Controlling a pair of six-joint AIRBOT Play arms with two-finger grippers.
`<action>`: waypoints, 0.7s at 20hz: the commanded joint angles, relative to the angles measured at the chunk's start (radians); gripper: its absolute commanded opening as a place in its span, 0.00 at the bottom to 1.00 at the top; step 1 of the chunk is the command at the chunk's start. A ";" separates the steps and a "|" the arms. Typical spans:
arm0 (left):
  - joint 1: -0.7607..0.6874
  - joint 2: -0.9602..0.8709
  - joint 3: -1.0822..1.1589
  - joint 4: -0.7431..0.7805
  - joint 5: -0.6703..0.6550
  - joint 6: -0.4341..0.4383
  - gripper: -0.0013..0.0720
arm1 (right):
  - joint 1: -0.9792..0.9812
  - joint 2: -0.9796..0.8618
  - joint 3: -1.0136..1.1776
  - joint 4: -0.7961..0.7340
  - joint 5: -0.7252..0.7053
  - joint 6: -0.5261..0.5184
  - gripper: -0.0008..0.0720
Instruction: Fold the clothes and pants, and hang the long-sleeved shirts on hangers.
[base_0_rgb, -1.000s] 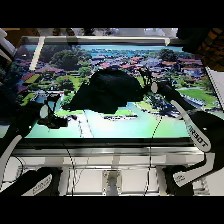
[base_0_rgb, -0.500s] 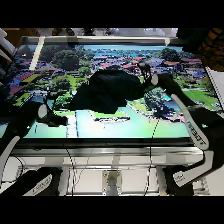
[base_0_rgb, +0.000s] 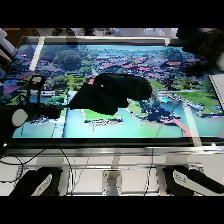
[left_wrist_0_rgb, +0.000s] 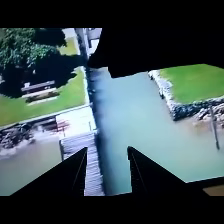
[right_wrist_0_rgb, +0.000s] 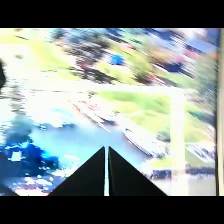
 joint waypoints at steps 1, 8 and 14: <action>-0.001 0.032 0.002 -0.164 0.027 0.144 0.42 | -0.159 0.089 -0.051 0.286 0.053 -0.086 0.29; -0.001 -0.119 0.002 -0.289 0.046 0.179 0.42 | 0.055 -0.207 -0.282 0.566 -0.222 -0.213 0.78; -0.001 -0.213 0.002 -0.288 0.047 0.186 0.42 | 0.239 -0.603 -0.154 0.566 -0.432 -0.185 0.78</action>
